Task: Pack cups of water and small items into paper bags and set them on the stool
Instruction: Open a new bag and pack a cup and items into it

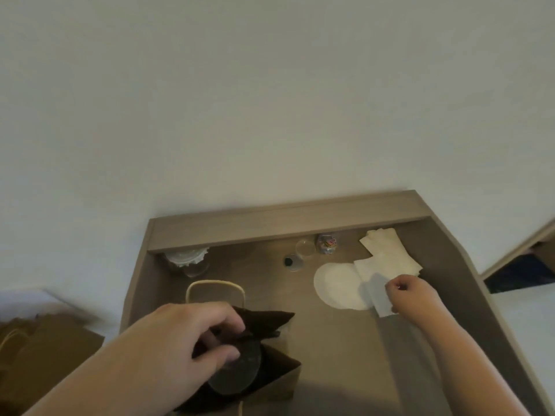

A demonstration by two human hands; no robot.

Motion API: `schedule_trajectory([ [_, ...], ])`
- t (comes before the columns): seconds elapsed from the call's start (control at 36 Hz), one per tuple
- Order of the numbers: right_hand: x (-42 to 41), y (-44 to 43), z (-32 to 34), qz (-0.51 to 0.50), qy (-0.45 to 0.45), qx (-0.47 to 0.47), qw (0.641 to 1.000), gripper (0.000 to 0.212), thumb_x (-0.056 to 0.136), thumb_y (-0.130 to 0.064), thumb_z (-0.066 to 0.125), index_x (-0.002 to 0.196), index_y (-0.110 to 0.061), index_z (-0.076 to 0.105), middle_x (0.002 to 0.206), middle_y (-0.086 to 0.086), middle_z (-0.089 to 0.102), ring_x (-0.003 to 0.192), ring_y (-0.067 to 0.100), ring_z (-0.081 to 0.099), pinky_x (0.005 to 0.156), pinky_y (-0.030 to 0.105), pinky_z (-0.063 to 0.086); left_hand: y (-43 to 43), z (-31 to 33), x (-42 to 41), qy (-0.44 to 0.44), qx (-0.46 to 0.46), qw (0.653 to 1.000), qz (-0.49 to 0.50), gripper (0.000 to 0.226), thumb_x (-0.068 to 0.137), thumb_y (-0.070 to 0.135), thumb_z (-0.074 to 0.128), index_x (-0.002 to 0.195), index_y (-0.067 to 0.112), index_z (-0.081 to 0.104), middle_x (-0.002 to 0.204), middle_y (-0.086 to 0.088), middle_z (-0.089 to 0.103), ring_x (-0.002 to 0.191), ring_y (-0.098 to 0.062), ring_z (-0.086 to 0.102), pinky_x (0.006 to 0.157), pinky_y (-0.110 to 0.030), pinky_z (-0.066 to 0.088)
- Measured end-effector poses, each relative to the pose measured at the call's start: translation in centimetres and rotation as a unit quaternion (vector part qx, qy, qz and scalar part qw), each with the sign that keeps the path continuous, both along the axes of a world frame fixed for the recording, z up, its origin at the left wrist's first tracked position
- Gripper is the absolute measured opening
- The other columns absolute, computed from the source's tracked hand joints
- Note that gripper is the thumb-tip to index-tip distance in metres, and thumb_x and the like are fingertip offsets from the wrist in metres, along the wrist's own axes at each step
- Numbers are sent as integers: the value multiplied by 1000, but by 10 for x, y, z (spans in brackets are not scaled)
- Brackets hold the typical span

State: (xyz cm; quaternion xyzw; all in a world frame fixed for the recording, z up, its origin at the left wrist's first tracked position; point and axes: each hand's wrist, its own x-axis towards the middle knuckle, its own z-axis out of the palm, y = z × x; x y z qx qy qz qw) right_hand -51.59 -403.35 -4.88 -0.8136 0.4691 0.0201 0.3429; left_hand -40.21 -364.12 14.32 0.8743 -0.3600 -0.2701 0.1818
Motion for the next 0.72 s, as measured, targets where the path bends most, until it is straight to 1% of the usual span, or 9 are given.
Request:
schedule_trajectory([
  [0.06,-2,-19,-20,6,58,-47,997,24,102,-25,56,123,-16,66,98,-1,64,87,17,61,83,34,53,-9,-1,-1,16,23,999,-17,28,96,48,68,117,63,56,97,44,66,90,22,62,82,-8,48],
  [0.11,-3,-31,-37,10,80,-54,995,35,101,-25,59,135,-15,61,106,1,59,91,18,59,83,33,52,-16,-4,-1,10,38,999,-25,37,97,48,67,121,69,48,97,45,64,89,22,60,81,-5,45],
  [0.22,2,-39,-58,10,83,-64,994,53,97,-39,66,141,-12,54,132,12,56,111,29,61,88,37,53,-28,-14,-1,15,58,997,-45,40,97,45,67,119,70,46,106,44,58,98,23,57,84,-6,46],
  [0.31,3,-40,-71,0,85,-113,990,64,90,-53,70,141,-18,53,135,9,56,117,30,60,94,44,55,-34,-20,2,18,61,995,-70,37,94,42,69,118,67,54,115,44,56,104,24,53,89,-6,44],
  [0.39,5,-42,-75,-5,92,-144,985,63,89,-57,68,140,-24,56,129,8,61,118,31,59,97,49,55,-37,-26,4,21,59,995,-80,28,89,44,71,103,67,60,112,42,58,107,20,54,94,-9,43],
  [0.47,3,-48,-74,-25,80,-143,986,52,93,-47,65,139,-24,59,120,7,66,111,30,60,93,46,56,-39,-28,5,4,40,997,-65,13,92,44,70,93,57,67,104,37,63,100,15,59,89,-14,47],
  [0.56,-2,-52,-70,-35,48,-122,991,47,96,-43,61,138,-22,64,112,5,70,99,28,65,84,45,60,-38,-23,2,-4,30,999,-26,12,97,40,66,96,49,73,103,38,66,100,16,60,88,-13,47],
  [0.64,-9,-49,-53,-48,10,-93,994,42,103,-37,60,141,-20,61,99,1,66,80,19,64,65,35,55,-30,-14,0,-6,42,999,12,13,99,44,63,101,54,70,101,39,67,96,18,61,84,-11,48],
  [0.72,-17,-31,-17,-68,-51,-59,995,30,101,-35,65,127,-20,63,90,3,67,74,23,68,65,41,60,-14,-5,-2,-16,53,997,59,13,102,49,57,106,55,67,98,37,69,94,15,63,88,-17,52],
])
